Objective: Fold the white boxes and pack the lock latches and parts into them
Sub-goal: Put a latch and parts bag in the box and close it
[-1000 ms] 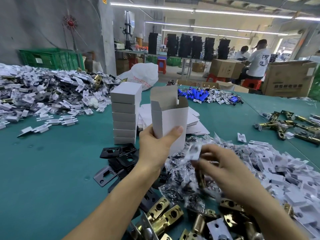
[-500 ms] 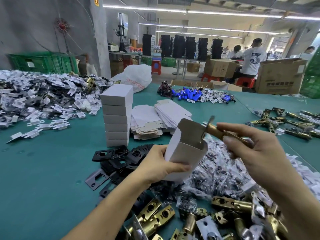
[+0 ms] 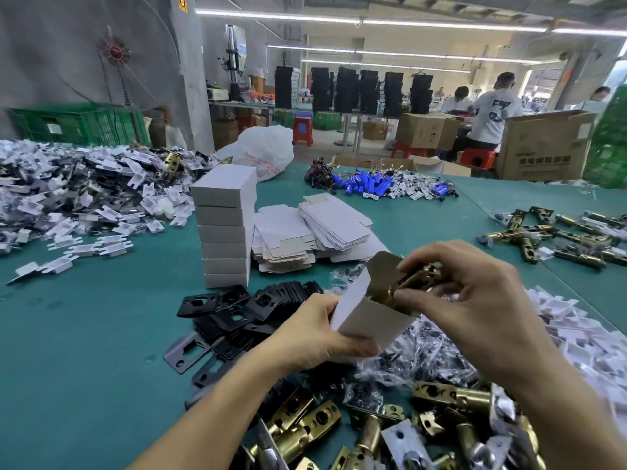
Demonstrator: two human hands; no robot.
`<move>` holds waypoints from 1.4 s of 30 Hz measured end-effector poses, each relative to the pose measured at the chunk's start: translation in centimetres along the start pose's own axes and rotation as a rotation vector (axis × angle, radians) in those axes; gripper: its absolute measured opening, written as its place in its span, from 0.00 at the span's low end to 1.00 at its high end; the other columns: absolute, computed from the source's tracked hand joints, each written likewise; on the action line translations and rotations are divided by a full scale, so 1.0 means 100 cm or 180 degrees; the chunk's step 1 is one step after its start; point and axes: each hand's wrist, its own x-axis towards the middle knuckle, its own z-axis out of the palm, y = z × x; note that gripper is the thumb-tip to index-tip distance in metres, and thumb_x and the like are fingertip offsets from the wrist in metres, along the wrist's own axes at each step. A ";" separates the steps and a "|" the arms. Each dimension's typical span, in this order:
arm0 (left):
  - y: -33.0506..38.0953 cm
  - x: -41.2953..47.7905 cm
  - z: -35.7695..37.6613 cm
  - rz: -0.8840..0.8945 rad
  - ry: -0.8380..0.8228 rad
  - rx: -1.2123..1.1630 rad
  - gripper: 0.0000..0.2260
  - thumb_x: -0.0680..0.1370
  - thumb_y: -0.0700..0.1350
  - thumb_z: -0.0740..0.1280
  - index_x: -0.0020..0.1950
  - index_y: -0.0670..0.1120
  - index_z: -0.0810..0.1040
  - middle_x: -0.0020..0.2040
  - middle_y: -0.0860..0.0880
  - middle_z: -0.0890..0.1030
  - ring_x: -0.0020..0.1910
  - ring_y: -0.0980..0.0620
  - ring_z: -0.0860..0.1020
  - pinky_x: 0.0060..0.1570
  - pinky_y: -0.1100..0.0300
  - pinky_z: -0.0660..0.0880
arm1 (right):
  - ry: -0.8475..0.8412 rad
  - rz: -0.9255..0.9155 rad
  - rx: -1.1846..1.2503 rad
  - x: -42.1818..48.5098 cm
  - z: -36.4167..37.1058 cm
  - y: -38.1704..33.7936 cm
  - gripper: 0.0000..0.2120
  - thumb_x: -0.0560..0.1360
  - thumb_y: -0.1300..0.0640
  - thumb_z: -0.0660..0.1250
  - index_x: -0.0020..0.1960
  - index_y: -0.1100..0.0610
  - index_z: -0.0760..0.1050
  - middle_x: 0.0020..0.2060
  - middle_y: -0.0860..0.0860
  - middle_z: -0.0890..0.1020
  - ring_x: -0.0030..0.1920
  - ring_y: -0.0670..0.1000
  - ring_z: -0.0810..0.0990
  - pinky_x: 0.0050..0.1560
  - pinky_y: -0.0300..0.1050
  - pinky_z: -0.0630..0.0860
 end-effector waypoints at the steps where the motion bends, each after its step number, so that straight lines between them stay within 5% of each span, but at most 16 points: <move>1: -0.001 0.000 0.001 0.0031 -0.0011 0.0049 0.14 0.70 0.37 0.79 0.53 0.41 0.82 0.45 0.51 0.84 0.45 0.56 0.82 0.44 0.61 0.80 | -0.0059 -0.0006 0.0010 0.000 0.001 0.000 0.14 0.66 0.59 0.79 0.45 0.43 0.82 0.42 0.44 0.81 0.40 0.45 0.80 0.41 0.40 0.77; 6: -0.002 0.001 0.001 -0.0005 -0.0047 -0.0067 0.11 0.70 0.36 0.78 0.49 0.47 0.84 0.45 0.50 0.84 0.46 0.55 0.83 0.44 0.58 0.81 | -0.0348 0.0030 -0.0246 -0.001 0.010 0.004 0.13 0.71 0.55 0.76 0.52 0.40 0.83 0.43 0.40 0.79 0.45 0.40 0.78 0.44 0.31 0.71; 12: 0.000 0.001 0.001 -0.0069 -0.0106 -0.0217 0.13 0.72 0.33 0.77 0.53 0.43 0.82 0.45 0.51 0.84 0.47 0.55 0.84 0.44 0.59 0.81 | -0.0372 0.0031 -0.0475 0.000 0.017 0.005 0.11 0.72 0.57 0.75 0.52 0.46 0.85 0.44 0.40 0.84 0.43 0.38 0.78 0.46 0.33 0.71; 16: 0.000 0.001 0.001 -0.0092 -0.0076 -0.0238 0.13 0.71 0.32 0.76 0.53 0.43 0.82 0.44 0.52 0.84 0.46 0.55 0.84 0.43 0.59 0.81 | -0.0442 -0.0017 -0.0468 -0.002 0.018 0.004 0.11 0.74 0.57 0.73 0.52 0.44 0.85 0.37 0.27 0.78 0.43 0.32 0.76 0.44 0.24 0.67; 20: -0.002 0.001 0.001 -0.0118 0.0026 -0.0234 0.10 0.72 0.33 0.76 0.50 0.44 0.82 0.41 0.52 0.84 0.43 0.56 0.84 0.42 0.61 0.81 | -0.0663 -0.0066 -0.0817 -0.002 0.023 0.004 0.10 0.77 0.56 0.69 0.55 0.45 0.84 0.41 0.34 0.79 0.48 0.40 0.75 0.50 0.30 0.69; 24: -0.003 0.001 -0.001 -0.0085 0.0328 -0.0089 0.11 0.69 0.43 0.79 0.50 0.47 0.85 0.47 0.46 0.86 0.46 0.53 0.83 0.49 0.58 0.80 | 0.0020 0.0010 -0.0668 0.001 0.018 0.006 0.07 0.76 0.58 0.71 0.51 0.48 0.84 0.48 0.38 0.80 0.52 0.39 0.76 0.54 0.28 0.66; 27: -0.001 0.001 -0.002 -0.0073 0.0530 -0.0448 0.13 0.65 0.47 0.80 0.48 0.54 0.86 0.49 0.49 0.87 0.50 0.52 0.84 0.48 0.59 0.81 | 0.0406 0.0388 -0.0673 0.002 0.007 0.015 0.06 0.77 0.58 0.69 0.51 0.49 0.83 0.48 0.43 0.82 0.49 0.42 0.78 0.54 0.39 0.73; 32: -0.001 0.001 -0.002 -0.0026 0.0491 -0.1319 0.18 0.59 0.45 0.82 0.47 0.53 0.87 0.52 0.45 0.86 0.52 0.50 0.85 0.47 0.60 0.81 | -0.0027 0.1554 -0.1450 -0.004 -0.010 0.052 0.12 0.80 0.61 0.63 0.58 0.54 0.81 0.54 0.51 0.84 0.50 0.51 0.78 0.56 0.47 0.75; 35: -0.002 0.001 -0.001 -0.0081 0.0401 -0.0802 0.17 0.61 0.43 0.82 0.48 0.54 0.87 0.52 0.46 0.86 0.53 0.49 0.84 0.51 0.56 0.81 | -0.0271 0.2132 -0.1976 0.000 -0.019 0.075 0.16 0.78 0.65 0.58 0.60 0.55 0.80 0.56 0.56 0.83 0.55 0.58 0.79 0.57 0.52 0.77; 38: -0.007 0.002 -0.003 -0.0116 0.0403 -0.0505 0.17 0.63 0.38 0.81 0.47 0.55 0.87 0.50 0.48 0.87 0.51 0.51 0.85 0.49 0.59 0.81 | -0.0770 0.2560 -0.2364 0.012 -0.029 0.095 0.15 0.75 0.65 0.59 0.58 0.58 0.79 0.48 0.58 0.82 0.46 0.58 0.81 0.52 0.53 0.80; 42: -0.011 0.005 -0.006 -0.0076 0.0444 -0.0308 0.17 0.63 0.33 0.81 0.45 0.51 0.87 0.48 0.46 0.87 0.49 0.51 0.85 0.46 0.62 0.80 | -0.1175 0.2571 -0.2687 0.027 -0.034 0.112 0.16 0.75 0.65 0.58 0.60 0.58 0.77 0.57 0.59 0.80 0.56 0.60 0.78 0.57 0.54 0.77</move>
